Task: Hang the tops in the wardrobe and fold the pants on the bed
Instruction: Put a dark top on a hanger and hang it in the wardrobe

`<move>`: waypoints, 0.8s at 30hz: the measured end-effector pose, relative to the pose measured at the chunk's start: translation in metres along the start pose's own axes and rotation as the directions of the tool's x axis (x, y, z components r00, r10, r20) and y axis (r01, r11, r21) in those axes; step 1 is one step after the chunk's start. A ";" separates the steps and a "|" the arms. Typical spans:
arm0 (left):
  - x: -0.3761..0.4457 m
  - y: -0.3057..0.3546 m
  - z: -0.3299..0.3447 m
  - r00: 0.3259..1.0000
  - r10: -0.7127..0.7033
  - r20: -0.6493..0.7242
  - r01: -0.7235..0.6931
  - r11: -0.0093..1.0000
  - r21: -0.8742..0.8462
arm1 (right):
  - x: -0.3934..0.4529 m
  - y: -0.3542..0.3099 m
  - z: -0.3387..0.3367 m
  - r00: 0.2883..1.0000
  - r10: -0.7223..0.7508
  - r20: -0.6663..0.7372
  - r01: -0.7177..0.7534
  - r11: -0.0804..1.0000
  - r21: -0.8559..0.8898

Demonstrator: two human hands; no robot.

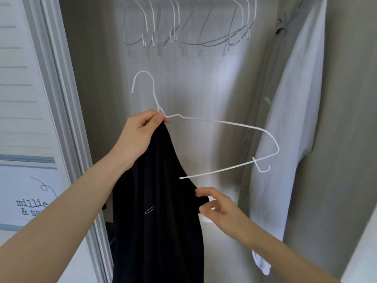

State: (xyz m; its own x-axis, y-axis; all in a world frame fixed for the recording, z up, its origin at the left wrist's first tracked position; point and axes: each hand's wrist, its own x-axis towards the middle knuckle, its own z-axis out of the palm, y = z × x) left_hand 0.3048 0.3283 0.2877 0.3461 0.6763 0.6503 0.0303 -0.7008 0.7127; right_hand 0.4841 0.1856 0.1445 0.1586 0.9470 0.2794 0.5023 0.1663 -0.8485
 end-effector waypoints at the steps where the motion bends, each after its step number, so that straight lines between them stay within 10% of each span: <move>1: 0.000 0.000 -0.002 1.000 0.000 0.002 0.000 1.000 -0.001 | 0.002 0.006 -0.002 0.999 -0.004 0.033 0.006 0.997 -0.074; 4: 0.000 -0.004 -0.007 1.000 0.004 0.000 -0.004 1.000 0.008 | 0.004 0.025 -0.008 0.975 0.005 0.222 0.092 0.902 -0.423; 9: -0.003 -0.013 -0.007 0.999 -0.003 0.036 0.001 0.999 0.041 | 0.007 0.036 -0.011 0.933 -0.054 0.356 0.347 0.406 -0.845; 15: -0.008 -0.048 -0.024 0.998 0.011 0.060 -0.025 0.972 0.232 | 0.018 0.043 -0.090 0.962 -0.218 0.166 0.206 0.173 -0.963; 17: -0.009 -0.056 -0.024 0.998 0.006 0.064 -0.025 0.953 0.302 | 0.016 0.036 -0.112 0.972 -0.200 0.124 0.168 0.216 -0.962; 21: -0.011 -0.056 -0.005 0.988 0.073 0.138 -0.123 0.912 0.393 | 0.007 -0.005 -0.127 0.988 -0.152 0.010 0.119 0.725 -0.679; 24: -0.013 -0.036 0.026 0.962 0.156 0.225 -0.234 0.894 0.382 | 0.017 -0.029 -0.114 0.965 -0.245 -0.097 0.171 0.861 -0.478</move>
State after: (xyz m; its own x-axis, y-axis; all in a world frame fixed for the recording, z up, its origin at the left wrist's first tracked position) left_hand 0.3240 0.3394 0.2466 0.5487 0.4901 0.6773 0.3045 -0.8716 0.3841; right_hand 0.5690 0.1660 0.2253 0.1125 0.8459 0.5214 0.8664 0.1734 -0.4683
